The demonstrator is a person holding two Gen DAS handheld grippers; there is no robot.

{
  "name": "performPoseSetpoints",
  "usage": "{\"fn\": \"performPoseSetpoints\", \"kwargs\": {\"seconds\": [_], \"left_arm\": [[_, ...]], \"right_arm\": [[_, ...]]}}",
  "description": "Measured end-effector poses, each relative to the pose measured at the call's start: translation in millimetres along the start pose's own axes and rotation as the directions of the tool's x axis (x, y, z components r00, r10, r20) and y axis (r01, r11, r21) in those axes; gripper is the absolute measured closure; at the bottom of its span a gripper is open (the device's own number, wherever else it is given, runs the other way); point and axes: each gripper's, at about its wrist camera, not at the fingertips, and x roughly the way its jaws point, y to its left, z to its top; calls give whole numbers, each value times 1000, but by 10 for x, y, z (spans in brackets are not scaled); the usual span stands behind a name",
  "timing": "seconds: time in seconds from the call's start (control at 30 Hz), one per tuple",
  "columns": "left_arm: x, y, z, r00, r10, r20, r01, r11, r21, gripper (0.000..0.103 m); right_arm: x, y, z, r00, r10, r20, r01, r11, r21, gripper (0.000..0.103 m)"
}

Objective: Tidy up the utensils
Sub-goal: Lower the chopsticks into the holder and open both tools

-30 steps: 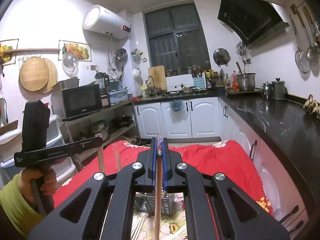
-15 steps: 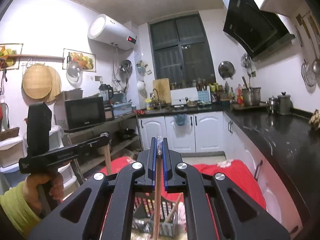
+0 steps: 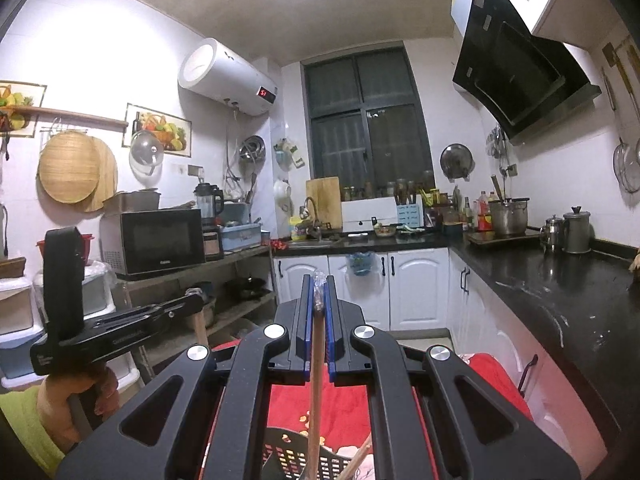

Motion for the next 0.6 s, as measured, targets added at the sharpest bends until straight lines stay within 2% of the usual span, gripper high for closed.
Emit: {"fn": "performPoseSetpoints", "kwargs": {"seconds": [0.6], "left_arm": [[189, 34, -439, 999, 19, -40, -18, 1000, 15, 100]], "right_arm": [[361, -13, -471, 997, -9, -74, 12, 999, 36, 98]]}}
